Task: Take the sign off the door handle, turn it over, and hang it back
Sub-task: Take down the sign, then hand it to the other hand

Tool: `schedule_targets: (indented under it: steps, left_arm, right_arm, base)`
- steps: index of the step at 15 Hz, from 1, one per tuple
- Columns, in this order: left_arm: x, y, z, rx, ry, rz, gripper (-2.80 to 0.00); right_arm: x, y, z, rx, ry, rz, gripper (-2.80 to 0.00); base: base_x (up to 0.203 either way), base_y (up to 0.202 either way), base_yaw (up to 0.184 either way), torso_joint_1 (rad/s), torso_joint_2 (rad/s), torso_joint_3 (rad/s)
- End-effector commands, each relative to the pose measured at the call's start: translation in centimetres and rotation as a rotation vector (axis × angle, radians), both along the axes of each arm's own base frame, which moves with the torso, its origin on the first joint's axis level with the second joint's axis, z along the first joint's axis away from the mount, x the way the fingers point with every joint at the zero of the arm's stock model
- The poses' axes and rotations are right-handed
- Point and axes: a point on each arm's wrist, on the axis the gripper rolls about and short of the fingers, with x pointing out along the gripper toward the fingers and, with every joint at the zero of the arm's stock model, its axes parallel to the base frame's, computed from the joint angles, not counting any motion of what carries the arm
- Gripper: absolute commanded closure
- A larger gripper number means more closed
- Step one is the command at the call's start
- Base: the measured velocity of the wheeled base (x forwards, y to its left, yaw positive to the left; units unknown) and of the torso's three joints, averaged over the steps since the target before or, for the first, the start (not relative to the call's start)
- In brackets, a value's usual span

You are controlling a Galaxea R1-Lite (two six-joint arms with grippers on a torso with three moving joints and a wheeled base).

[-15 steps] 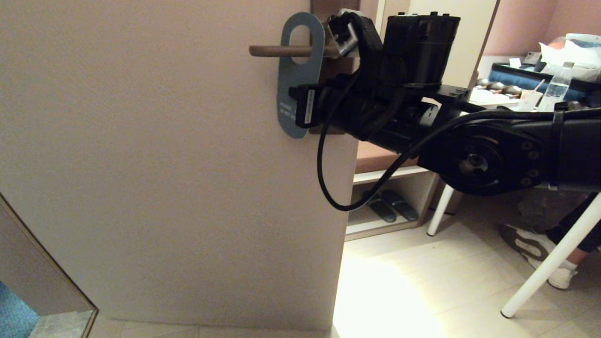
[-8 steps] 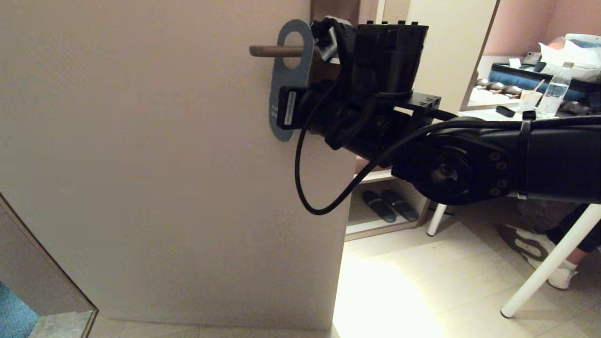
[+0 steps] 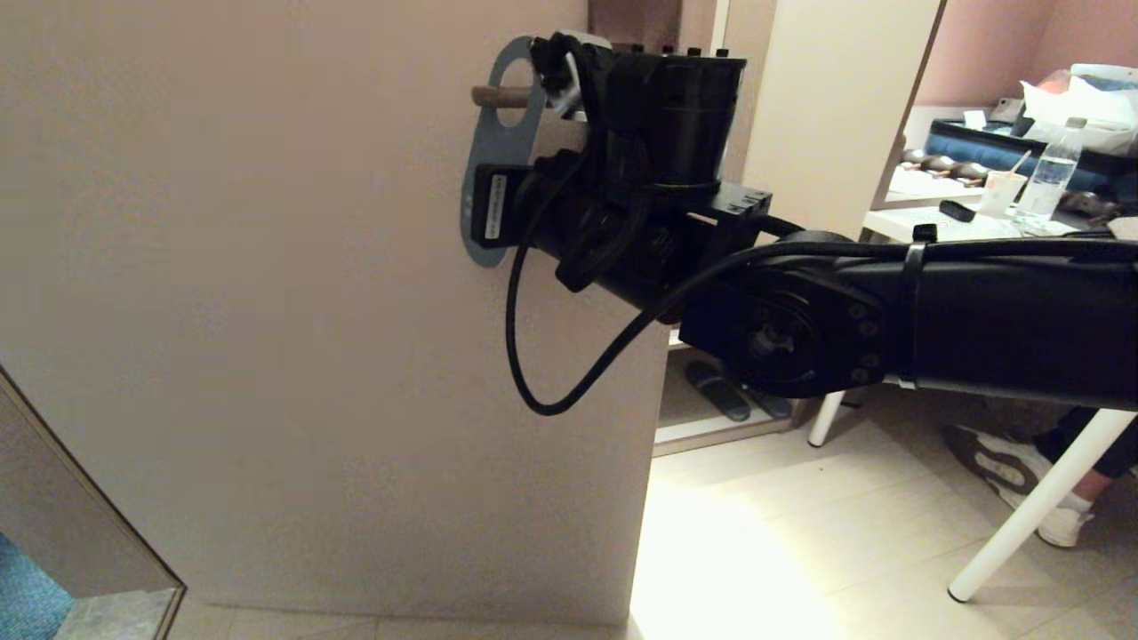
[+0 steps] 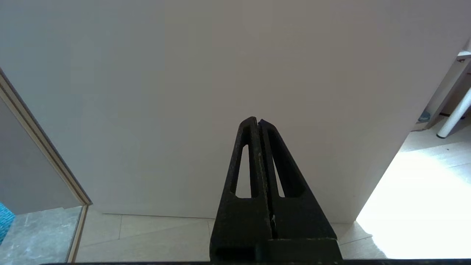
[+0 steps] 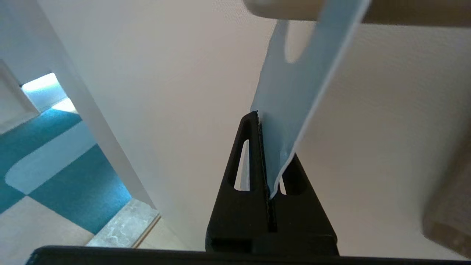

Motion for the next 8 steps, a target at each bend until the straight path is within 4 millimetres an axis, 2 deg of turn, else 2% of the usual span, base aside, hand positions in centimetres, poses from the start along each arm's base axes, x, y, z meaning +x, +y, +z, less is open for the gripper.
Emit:
schedule_targets:
  steps: [1, 4, 8]
  left_arm:
    - [0.0, 0.0, 0.0, -0.001, 0.0, 0.0, 0.0]
    - [0.0, 0.0, 0.0, -0.001, 0.0, 0.0, 0.0]
    - [0.0, 0.0, 0.0, 0.0, 0.0, 0.0, 0.0]
  right_arm:
    - [0.59, 0.89, -0.86, -0.007, 0.0, 0.002, 0.0]
    - [0.94, 1.33, -1.6, -0.023, 0.004, 0.002, 0.0]
    - [1.08, 1.48, -1.51, -0.028, -0.013, 0.002, 0.0]
  base:
    - [0.0, 0.0, 0.0, 0.0, 0.0, 0.0]
    - [0.0, 0.0, 0.0, 0.0, 0.0, 0.0]
    - [0.0, 0.0, 0.0, 0.0, 0.0, 0.0]
